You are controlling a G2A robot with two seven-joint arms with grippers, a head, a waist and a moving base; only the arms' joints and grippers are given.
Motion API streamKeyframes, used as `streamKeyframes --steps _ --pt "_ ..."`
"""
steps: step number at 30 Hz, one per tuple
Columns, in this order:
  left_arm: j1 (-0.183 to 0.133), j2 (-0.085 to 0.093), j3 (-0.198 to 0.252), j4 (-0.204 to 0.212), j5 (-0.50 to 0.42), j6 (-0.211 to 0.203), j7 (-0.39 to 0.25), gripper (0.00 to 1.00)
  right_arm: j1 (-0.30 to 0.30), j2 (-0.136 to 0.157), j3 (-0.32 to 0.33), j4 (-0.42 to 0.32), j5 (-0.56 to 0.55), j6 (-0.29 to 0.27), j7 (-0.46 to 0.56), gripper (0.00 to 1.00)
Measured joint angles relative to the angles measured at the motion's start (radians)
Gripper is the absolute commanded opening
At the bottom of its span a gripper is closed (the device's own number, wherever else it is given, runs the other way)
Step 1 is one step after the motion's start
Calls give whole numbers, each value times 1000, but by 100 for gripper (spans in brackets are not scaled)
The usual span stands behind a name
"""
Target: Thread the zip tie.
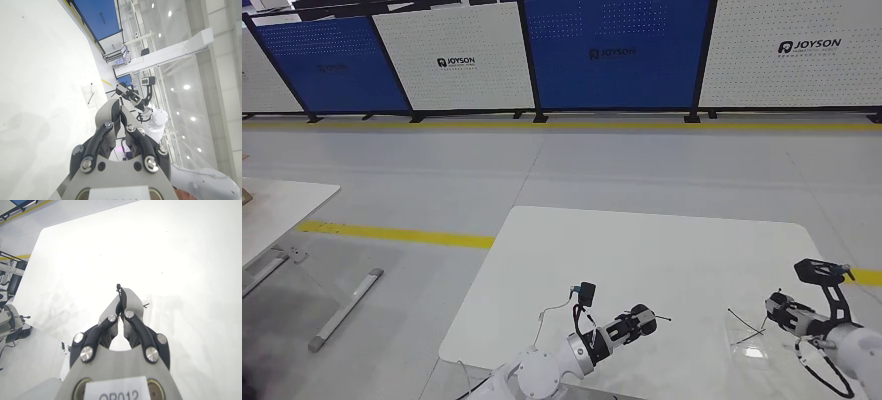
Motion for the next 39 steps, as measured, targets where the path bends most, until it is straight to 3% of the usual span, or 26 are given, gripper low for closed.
streamKeyframes --steps 3,8,13,34,39 --pt "0 0 0 0 0 0 0 0 -11 -3 -5 -6 -1 -33 -56 0" --pt "0 0 0 0 0 0 0 0 -61 -7 54 36 139 -248 -249 0" --pt "0 0 0 0 0 0 0 0 -83 -7 56 69 253 -474 -289 0" --pt "0 0 0 0 0 0 0 0 -84 -7 34 57 266 -463 -278 0" --pt "0 0 0 0 0 0 0 0 -71 -5 7 12 334 -464 -313 0"
